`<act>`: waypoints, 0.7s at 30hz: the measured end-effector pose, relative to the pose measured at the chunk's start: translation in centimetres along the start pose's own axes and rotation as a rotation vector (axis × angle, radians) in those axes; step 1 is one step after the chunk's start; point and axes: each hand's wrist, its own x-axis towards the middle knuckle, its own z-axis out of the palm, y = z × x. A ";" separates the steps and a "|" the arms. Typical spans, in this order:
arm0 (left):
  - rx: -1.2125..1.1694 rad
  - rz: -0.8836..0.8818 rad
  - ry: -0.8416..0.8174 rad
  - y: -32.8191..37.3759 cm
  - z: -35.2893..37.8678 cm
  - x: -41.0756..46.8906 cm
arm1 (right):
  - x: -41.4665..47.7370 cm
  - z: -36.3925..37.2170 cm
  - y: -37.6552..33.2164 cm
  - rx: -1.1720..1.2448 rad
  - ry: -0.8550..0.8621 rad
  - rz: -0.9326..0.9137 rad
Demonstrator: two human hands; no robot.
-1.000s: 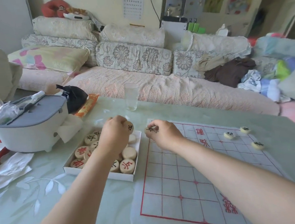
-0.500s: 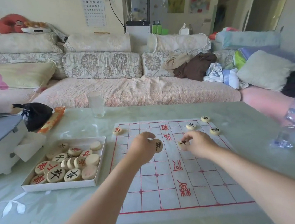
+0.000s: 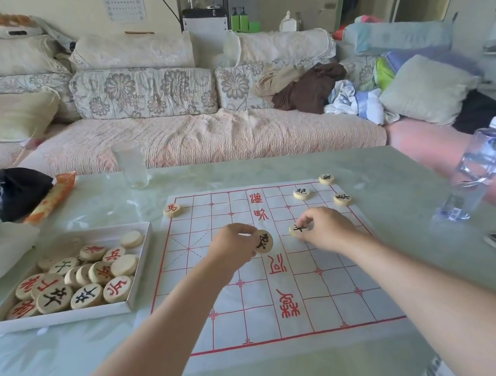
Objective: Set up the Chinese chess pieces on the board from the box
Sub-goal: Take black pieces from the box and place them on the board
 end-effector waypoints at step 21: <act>0.363 0.251 0.008 1.3 5.7 -2.0 | -6.2 -2.7 1.1 0.281 0.032 -0.177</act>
